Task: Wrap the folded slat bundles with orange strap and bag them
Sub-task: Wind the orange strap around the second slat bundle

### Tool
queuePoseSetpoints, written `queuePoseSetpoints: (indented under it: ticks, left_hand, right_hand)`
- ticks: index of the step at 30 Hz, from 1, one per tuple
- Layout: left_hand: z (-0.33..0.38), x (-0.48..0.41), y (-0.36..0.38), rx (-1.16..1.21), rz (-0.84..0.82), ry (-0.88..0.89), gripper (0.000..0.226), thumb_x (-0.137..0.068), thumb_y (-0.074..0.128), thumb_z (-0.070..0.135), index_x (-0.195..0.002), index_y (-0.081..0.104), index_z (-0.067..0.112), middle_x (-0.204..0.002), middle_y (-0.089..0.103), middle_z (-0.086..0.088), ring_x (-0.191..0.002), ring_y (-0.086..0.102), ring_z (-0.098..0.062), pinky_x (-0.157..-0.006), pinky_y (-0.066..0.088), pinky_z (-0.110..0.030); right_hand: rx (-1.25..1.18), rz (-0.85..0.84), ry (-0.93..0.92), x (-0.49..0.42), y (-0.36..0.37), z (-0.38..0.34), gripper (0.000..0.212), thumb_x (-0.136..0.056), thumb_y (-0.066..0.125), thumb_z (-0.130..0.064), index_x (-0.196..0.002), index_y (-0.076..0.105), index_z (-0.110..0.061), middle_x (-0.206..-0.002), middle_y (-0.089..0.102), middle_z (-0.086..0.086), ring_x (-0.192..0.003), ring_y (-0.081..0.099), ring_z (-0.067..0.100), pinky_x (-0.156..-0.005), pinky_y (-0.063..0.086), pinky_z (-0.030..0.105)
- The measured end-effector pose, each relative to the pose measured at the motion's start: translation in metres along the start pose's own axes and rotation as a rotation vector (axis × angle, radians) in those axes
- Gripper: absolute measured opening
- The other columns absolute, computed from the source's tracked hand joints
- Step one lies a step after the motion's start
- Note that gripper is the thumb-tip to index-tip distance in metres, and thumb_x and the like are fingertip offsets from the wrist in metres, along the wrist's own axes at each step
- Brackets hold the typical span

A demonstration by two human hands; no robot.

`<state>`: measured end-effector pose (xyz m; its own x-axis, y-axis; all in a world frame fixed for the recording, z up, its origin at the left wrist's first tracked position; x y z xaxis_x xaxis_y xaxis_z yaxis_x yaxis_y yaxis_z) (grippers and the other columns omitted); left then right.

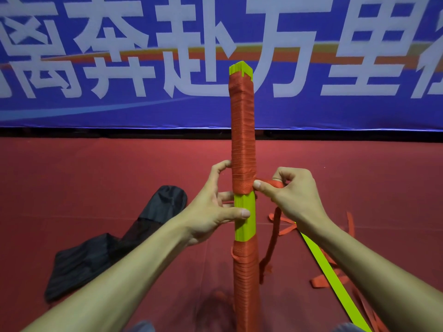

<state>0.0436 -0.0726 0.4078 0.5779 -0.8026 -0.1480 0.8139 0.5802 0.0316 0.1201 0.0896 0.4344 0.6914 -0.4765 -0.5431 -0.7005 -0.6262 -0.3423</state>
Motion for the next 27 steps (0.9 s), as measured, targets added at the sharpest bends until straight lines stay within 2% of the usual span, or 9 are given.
queuePoseSetpoints:
  ticks: [3,6,10,13,17,21,23,27]
  left_hand:
    - [-0.001,0.0,0.001,0.001,0.017,0.003,0.09,-0.073,0.075,-0.008,-0.129,0.036,0.05,-0.11,0.072,-0.019,-0.106,0.068,-0.031,-0.082,0.056,-0.037]
    - [-0.001,0.0,0.002,-0.054,0.059,0.024,0.09,-0.077,0.075,-0.013,-0.128,0.036,0.05,-0.106,0.072,-0.015,-0.093,0.067,-0.029,-0.076,0.058,-0.036]
    - [0.002,0.002,0.006,-0.08,0.135,0.076,0.085,-0.079,0.073,-0.013,-0.123,0.041,0.052,-0.109,0.064,-0.015,-0.076,0.066,-0.018,-0.07,0.059,-0.035]
    - [0.004,0.001,0.003,-0.092,0.193,0.113,0.084,-0.079,0.074,-0.013,-0.122,0.043,0.053,-0.11,0.061,-0.019,-0.073,0.065,-0.021,-0.068,0.058,-0.034]
    - [0.005,0.001,-0.003,-0.153,0.293,0.121,0.084,-0.079,0.074,-0.011,-0.131,0.039,0.046,-0.101,0.061,-0.016,-0.063,0.062,-0.017,-0.066,0.059,-0.032]
    - [0.006,0.002,0.002,-0.221,0.316,0.116,0.086,-0.078,0.076,-0.011,-0.136,0.036,0.037,-0.099,0.062,-0.015,-0.048,0.058,-0.008,-0.058,0.055,-0.028]
    - [0.007,0.002,0.007,-0.27,0.335,0.126,0.085,-0.078,0.078,-0.008,-0.136,0.035,0.038,-0.1,0.063,-0.012,-0.047,0.057,-0.004,-0.057,0.056,-0.027]
    - [0.006,-0.003,0.011,-0.398,0.396,0.127,0.085,-0.078,0.083,0.012,-0.131,0.033,0.057,-0.098,0.069,-0.003,-0.063,0.069,-0.019,-0.071,0.062,-0.048]
  right_hand:
    - [0.0,0.002,0.007,0.001,-0.001,0.002,0.053,-0.07,0.085,-0.032,-0.051,0.041,-0.013,-0.048,0.038,-0.003,-0.051,0.032,0.012,-0.052,0.031,0.031]
    - [0.016,-0.006,-0.001,0.002,0.0,0.003,0.053,-0.072,0.084,-0.034,-0.054,0.042,-0.007,-0.05,0.042,0.004,-0.051,0.035,0.013,-0.052,0.033,0.031]
    - [0.029,-0.037,0.005,0.0,0.003,0.004,0.051,-0.075,0.08,-0.037,-0.056,0.044,-0.008,-0.051,0.046,0.006,-0.052,0.037,0.015,-0.052,0.037,0.034]
    - [0.007,-0.065,0.031,-0.004,0.002,0.009,0.049,-0.076,0.08,-0.038,-0.056,0.046,-0.009,-0.048,0.044,0.003,-0.05,0.038,0.017,-0.05,0.04,0.036]
    - [-0.019,-0.104,0.043,-0.004,-0.001,0.014,0.047,-0.075,0.081,-0.034,-0.055,0.046,-0.009,-0.047,0.044,0.001,-0.045,0.039,0.016,-0.051,0.036,0.03]
    - [-0.037,-0.141,-0.031,0.001,0.009,0.001,0.047,-0.072,0.08,-0.037,-0.053,0.046,-0.01,-0.049,0.045,0.0,-0.047,0.038,0.014,-0.049,0.041,0.037]
    - [-0.02,-0.128,-0.077,0.004,0.013,-0.006,0.05,-0.071,0.081,-0.036,-0.052,0.043,-0.01,-0.048,0.041,-0.004,-0.047,0.036,0.013,-0.05,0.035,0.033]
    - [0.064,-0.04,-0.1,0.005,0.012,-0.011,0.05,-0.074,0.083,-0.026,-0.051,0.042,-0.009,-0.048,0.037,-0.006,-0.049,0.031,0.009,-0.05,0.027,0.029]
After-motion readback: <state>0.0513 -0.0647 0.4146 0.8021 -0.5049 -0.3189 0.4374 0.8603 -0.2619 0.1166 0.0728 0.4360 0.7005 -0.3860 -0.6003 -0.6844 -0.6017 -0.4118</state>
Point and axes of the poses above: each hand's wrist, its own x-axis away from the middle knuckle, its own y-axis out of the palm, z = x × y, the point moved 3 cm from there along -x, towards the middle knuckle
